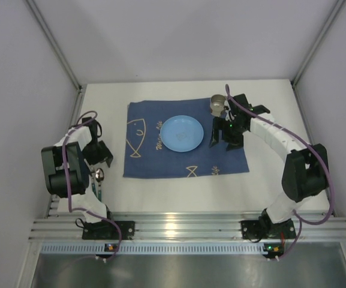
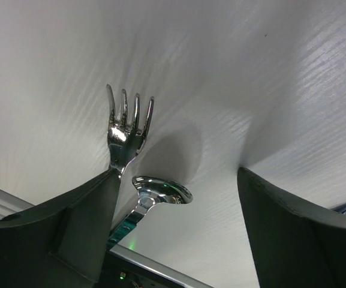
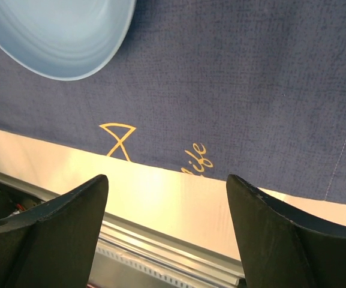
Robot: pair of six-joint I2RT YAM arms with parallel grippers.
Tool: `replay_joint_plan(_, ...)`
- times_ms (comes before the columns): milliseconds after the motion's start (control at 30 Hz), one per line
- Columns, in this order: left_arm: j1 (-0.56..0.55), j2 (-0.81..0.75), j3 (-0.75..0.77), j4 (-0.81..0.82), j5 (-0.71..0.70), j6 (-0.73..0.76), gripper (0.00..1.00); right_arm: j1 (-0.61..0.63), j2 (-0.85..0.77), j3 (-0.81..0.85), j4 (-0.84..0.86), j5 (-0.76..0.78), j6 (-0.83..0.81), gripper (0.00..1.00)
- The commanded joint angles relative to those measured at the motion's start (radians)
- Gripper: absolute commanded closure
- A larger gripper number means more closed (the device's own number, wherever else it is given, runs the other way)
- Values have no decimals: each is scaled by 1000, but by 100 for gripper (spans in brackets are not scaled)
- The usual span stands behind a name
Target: Set the dinner table for one person
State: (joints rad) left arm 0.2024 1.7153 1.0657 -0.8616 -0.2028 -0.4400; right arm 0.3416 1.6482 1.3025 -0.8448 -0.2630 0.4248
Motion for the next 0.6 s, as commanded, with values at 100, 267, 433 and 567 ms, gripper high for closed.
replay_joint_plan(100,5,-17,-4,18,-63,14,35,-16,-85,-17,18,28,-12,20)
replay_joint_plan(267,5,-13,-21,22,-55,14,88,-27,-114,-23,3,44,-12,20)
replay_joint_plan(433,6,-14,8,19,0,20,100,-30,-140,-29,-7,54,-11,20)
replay_joint_plan(567,5,-81,39,18,167,14,100,-29,-162,-28,3,-2,-8,20)
